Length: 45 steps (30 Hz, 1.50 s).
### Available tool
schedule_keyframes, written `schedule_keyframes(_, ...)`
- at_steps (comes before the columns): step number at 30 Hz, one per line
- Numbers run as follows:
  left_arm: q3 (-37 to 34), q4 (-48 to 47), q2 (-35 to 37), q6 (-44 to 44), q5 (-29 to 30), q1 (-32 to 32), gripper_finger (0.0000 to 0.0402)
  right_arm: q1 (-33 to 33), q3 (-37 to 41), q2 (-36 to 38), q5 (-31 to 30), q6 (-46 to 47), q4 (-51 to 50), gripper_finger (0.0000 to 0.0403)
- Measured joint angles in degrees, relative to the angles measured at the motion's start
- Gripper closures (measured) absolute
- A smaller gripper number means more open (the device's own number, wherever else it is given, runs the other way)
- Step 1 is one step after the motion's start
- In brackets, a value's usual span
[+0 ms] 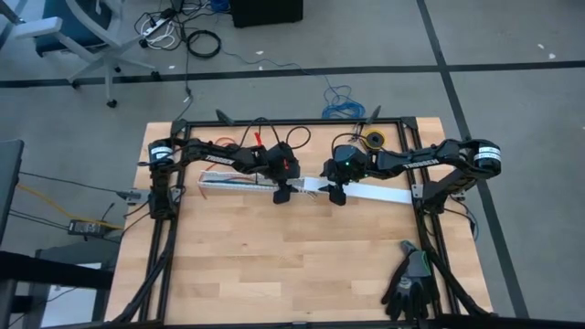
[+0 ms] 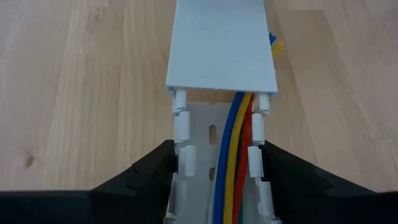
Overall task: Ziptie cables
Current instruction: Close the white cable duct
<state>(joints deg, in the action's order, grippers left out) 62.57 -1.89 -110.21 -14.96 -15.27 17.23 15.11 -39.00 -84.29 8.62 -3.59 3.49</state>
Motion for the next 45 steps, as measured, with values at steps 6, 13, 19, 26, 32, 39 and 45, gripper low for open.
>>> schedule_keyframes(6,0.0,0.3,0.0,0.1,0.0,0.0,0.0177,0.0,0.0,0.0,0.0,0.0,1.1,0.0219)
schedule_keyframes(13,0.0,0.4,0.0,0.2,0.0,0.0,0.0177,0.0,0.0,0.0,0.0,-1.1,2.4,0.033)
schedule_keyframes(19,0.0,0.8,-0.1,0.2,0.1,0.0,0.0177,0.0,0.0,0.0,0.0,-1.1,3.5,0.0397)
schedule_keyframes(26,0.0,0.8,-0.1,0.2,0.1,0.0,0.0177,0.0,0.0,0.0,0.0,1.0,3.3,0.0401)
schedule_keyframes(32,0.0,0.9,-0.1,0.2,0.2,0.0,0.0177,-0.1,-0.8,-3.7,0.6,2.1,3.9,0.0402)
schedule_keyframes(39,0.0,0.7,-0.1,0.2,0.1,0.0,0.0177,0.0,-4.9,-6.6,0.6,2.0,1.3,0.0403)
schedule_keyframes(45,0.0,0.8,-0.1,0.2,0.1,0.0,0.0177,0.4,-6.1,-6.6,1.9,1.8,-3.2,0.0403)
